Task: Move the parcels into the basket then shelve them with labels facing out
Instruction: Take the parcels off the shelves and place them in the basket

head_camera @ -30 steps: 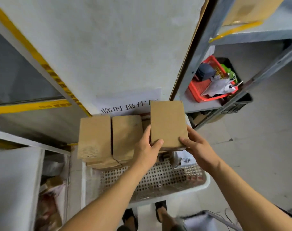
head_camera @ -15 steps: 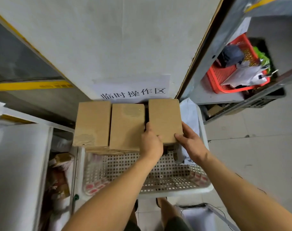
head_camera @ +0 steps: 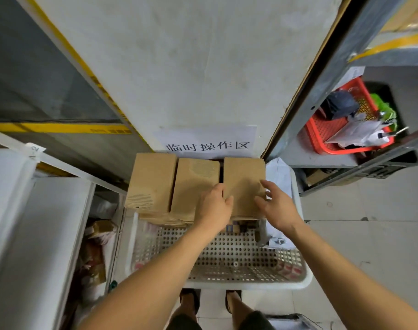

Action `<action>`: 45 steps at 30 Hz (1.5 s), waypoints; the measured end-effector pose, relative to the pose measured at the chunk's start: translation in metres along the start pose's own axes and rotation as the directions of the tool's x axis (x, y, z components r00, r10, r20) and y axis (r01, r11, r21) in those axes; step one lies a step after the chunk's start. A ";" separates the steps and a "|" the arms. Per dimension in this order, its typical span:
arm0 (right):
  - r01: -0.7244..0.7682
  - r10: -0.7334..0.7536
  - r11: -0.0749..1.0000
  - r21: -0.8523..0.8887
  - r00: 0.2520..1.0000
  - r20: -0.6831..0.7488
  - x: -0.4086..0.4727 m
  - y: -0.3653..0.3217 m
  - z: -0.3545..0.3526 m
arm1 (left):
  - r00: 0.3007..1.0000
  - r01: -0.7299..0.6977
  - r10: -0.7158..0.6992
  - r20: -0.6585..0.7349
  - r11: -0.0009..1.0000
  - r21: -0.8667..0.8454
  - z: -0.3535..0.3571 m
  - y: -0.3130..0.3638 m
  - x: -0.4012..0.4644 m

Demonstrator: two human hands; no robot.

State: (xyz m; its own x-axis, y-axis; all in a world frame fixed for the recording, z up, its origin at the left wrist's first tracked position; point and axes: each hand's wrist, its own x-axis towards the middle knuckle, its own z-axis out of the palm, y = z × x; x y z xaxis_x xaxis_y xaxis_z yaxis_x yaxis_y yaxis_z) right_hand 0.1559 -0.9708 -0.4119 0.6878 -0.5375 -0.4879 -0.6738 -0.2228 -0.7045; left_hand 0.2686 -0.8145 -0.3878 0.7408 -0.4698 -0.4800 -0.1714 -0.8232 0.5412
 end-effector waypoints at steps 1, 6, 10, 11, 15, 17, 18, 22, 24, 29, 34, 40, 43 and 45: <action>0.057 -0.057 0.997 -0.044 0.998 0.004 -0.003 -0.011 -0.003 | 1.000 -0.014 0.013 -0.019 1.000 -0.012 -0.010 -0.003 -0.003; 0.267 -0.255 0.948 -0.170 0.963 0.092 -0.020 -0.072 -0.003 | 0.994 -0.023 0.022 -0.110 1.000 -0.014 -0.069 -0.032 -0.029; 0.434 -0.394 0.863 -0.260 0.899 0.193 -0.037 -0.126 0.016 | 0.974 0.042 -0.047 -0.221 0.999 -0.028 -0.116 -0.061 -0.067; 0.476 -0.427 0.830 -0.289 0.877 0.220 -0.042 -0.141 0.023 | 0.966 0.063 -0.071 -0.248 0.997 -0.043 -0.128 -0.069 -0.079; 0.607 -0.520 0.750 -0.264 0.787 0.333 -0.070 -0.201 0.061 | 0.920 0.127 -0.152 -0.361 0.987 -0.094 -0.177 -0.107 -0.130; 0.673 -0.566 0.692 -0.261 0.730 0.383 -0.087 -0.232 0.086 | 0.884 0.132 -0.170 -0.435 0.984 -0.118 -0.202 -0.130 -0.154; 0.703 -0.584 0.661 -0.262 0.701 0.409 -0.096 -0.248 0.100 | 0.863 0.131 -0.176 -0.474 0.983 -0.127 -0.214 -0.144 -0.166; 0.793 -0.649 0.562 -0.236 0.599 0.469 -0.146 -0.310 0.164 | 0.770 0.149 -0.238 -0.592 0.969 -0.195 -0.264 -0.196 -0.227; 0.837 -0.675 0.508 -0.205 0.534 0.509 -0.176 -0.340 0.201 | 0.706 0.162 -0.247 -0.664 0.969 -0.188 -0.287 -0.223 -0.262; 0.918 -0.731 0.392 -0.059 0.349 0.586 -0.259 -0.406 0.297 | 0.564 0.200 -0.280 -0.777 0.959 -0.201 -0.337 -0.301 -0.353; 0.961 -0.762 0.260 0.093 0.145 0.632 -0.339 -0.455 0.380 | 0.377 0.245 -0.336 -0.863 0.935 -0.257 -0.368 -0.368 -0.445; 0.954 -0.733 0.162 0.252 -0.054 0.678 -0.413 -0.495 0.455 | 0.163 0.297 -0.428 -0.889 0.881 -0.369 -0.382 -0.422 -0.532; 0.940 -0.718 0.126 0.318 -0.134 0.683 -0.444 -0.510 0.493 | 0.065 0.321 -0.474 -0.878 0.843 -0.432 -0.385 -0.444 -0.568; 0.930 -0.705 0.095 0.355 -0.189 0.684 -0.463 -0.520 0.517 | -0.011 0.343 -0.511 -0.859 0.805 -0.483 -0.386 -0.458 -0.589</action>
State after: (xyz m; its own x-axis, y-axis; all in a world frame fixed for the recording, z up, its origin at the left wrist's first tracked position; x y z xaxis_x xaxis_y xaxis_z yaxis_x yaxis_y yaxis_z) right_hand 0.3275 -0.1857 -0.0863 0.5295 0.8148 0.2363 0.6713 -0.2321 -0.7039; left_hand 0.1610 -0.0379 -0.0866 0.6375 0.7000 0.3220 0.4303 -0.6701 0.6048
